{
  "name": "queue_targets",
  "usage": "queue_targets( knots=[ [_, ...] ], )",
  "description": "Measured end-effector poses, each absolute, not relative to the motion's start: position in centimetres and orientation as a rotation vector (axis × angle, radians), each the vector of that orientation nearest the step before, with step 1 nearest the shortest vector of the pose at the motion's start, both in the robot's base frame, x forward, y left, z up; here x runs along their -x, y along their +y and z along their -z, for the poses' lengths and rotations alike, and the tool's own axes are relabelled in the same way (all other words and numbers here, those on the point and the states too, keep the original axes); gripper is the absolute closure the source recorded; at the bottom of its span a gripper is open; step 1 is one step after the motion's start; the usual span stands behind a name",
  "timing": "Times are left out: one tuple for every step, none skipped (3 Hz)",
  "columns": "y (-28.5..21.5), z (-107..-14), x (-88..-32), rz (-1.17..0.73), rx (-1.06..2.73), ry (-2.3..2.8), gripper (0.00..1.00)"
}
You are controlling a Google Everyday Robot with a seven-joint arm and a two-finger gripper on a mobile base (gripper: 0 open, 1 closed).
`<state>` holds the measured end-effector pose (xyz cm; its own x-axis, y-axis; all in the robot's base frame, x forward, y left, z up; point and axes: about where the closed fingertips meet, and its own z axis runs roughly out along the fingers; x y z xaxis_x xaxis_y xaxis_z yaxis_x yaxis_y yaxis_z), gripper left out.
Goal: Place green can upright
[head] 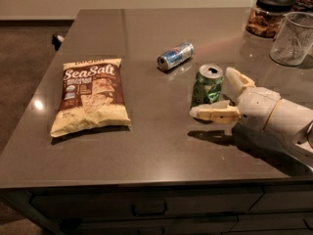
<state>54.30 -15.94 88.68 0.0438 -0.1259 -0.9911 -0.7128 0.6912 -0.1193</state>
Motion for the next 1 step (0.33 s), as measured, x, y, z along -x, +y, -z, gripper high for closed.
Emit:
queue_targets(
  knots=[
    [-15.93, -88.68, -54.30, -0.516, 0.730, 1.486, 0.00]
  ],
)
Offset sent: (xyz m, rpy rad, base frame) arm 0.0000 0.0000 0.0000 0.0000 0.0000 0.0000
